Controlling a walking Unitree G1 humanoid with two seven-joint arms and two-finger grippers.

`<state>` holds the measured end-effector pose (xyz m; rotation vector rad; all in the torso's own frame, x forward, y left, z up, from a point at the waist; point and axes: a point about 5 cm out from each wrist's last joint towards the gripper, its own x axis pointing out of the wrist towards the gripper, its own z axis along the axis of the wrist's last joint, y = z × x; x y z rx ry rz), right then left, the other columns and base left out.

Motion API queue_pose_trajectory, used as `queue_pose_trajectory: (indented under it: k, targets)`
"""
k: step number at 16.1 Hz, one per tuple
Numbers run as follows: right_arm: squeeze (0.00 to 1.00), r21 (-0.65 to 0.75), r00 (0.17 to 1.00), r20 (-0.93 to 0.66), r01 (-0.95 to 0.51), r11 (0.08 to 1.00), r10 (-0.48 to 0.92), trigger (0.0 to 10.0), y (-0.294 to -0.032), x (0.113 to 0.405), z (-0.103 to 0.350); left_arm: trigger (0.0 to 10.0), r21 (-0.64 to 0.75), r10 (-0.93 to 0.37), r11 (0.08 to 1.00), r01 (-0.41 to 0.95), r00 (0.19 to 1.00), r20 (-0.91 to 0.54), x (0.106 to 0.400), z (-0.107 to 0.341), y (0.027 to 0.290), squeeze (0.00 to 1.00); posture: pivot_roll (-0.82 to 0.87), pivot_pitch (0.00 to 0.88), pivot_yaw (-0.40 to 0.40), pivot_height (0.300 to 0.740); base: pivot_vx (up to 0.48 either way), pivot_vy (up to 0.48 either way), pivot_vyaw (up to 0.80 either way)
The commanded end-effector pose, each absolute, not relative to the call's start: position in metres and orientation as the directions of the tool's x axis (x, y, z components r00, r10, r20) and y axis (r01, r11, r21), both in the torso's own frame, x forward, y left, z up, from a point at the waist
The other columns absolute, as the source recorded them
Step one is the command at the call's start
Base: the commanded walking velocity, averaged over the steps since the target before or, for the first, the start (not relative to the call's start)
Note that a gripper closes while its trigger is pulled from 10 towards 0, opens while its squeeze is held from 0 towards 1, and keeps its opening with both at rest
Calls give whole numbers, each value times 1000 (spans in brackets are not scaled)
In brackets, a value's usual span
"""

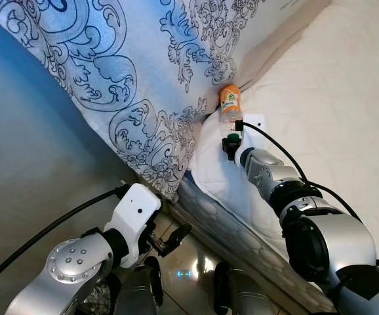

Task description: Clean up the room

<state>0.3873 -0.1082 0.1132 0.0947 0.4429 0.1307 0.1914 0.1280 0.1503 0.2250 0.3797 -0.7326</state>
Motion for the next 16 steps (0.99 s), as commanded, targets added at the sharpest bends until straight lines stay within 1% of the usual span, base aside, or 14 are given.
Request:
queue_pose_trajectory:
  k: [1,7,9,12,14,15,16]
  targets:
    - [0,137,879,-451,-104,985,156,0,-105,385,108,10000,64,-608,722,688,677,-415,189,151,128,0,116,319,-14,740,0,0,0]
    - [0,145,881,-447,-97,985,153,0,-106,386,110,10000,64,-612,718,693,672,-416,192,151,127,0,113,304,-9,740,0,0,0]
    - [0,163,885,-444,-74,984,140,0,-109,386,109,10000,67,-611,717,694,672,-417,193,149,128,0,108,287,-7,740,0,0,0]
    - [0,211,895,-434,-15,977,107,0,-118,385,107,10000,65,-599,732,679,685,-414,196,144,129,0,83,237,4,740,0,0,0]
    - [0,205,911,-400,-17,979,99,0,-126,384,105,10000,45,-587,754,655,704,-400,197,137,127,0,53,183,9,740,0,0,0]
    - [0,212,915,-391,-13,977,97,0,-128,384,105,10000,38,-583,761,648,708,-399,197,136,127,0,43,170,12,740,0,0,0]
    - [0,243,929,-358,-3,970,92,0,-134,382,104,10000,42,-552,790,611,740,-383,200,133,127,0,23,155,13,740,0,0,0]
